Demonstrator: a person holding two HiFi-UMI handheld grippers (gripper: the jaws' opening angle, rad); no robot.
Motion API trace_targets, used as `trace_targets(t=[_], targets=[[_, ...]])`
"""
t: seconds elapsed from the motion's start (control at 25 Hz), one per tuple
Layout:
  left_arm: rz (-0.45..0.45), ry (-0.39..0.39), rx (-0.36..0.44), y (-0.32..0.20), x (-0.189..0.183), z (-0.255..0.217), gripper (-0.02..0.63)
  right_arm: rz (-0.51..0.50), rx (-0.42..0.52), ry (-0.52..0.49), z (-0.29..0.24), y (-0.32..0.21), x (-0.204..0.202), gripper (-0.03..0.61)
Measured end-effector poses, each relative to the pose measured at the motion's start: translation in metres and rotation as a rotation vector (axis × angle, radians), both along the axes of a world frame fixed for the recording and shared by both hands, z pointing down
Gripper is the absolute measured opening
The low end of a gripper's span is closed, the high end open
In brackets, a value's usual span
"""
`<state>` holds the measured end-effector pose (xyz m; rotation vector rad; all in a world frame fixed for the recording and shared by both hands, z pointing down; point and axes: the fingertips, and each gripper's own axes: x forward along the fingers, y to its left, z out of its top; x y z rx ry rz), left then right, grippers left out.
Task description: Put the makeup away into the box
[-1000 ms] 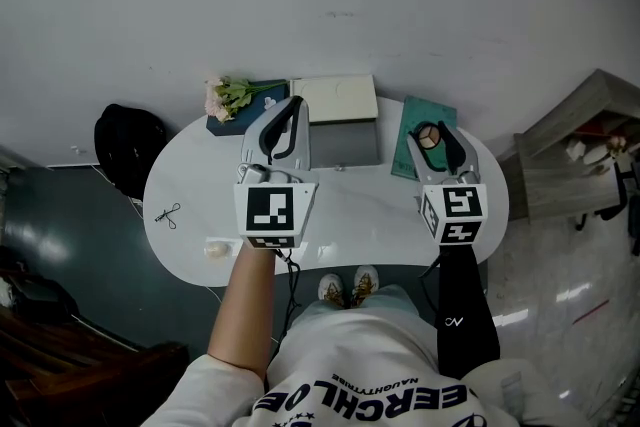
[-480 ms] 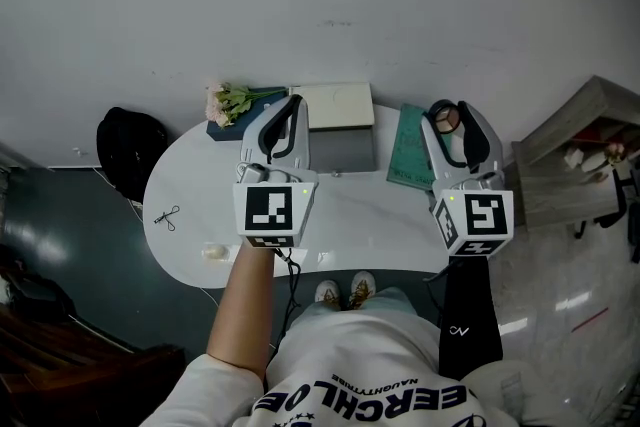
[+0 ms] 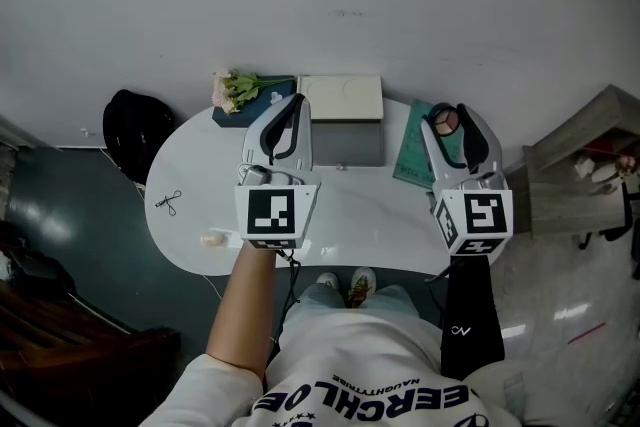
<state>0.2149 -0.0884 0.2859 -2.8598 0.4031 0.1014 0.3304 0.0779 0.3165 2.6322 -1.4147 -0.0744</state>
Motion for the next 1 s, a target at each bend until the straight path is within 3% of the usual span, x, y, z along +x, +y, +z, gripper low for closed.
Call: trace_targets(t=[0.16, 0.4, 0.76, 1.0], targets=[[-0.027, -0.014, 0.034, -0.010, -0.014, 0.002, 0.005, -0.058, -0.005, -0.016, 0.009, -0.027, -0.010, 0.268], [-0.073, -0.045, 0.011, -0.058, -0.031, 0.015, 0.005, -0.123, -0.010, -0.042, 0.013, -0.087, -0.030, 0.268], [-0.066, -0.059, -0.021, -0.118, -0.036, 0.034, 0.005, -0.130, -0.029, -0.066, 0.023, -0.157, -0.039, 0.268], [-0.047, -0.050, -0.036, -0.150, -0.035, 0.043, 0.005, -0.138, -0.184, -0.150, 0.083, -0.205, -0.039, 0.268]])
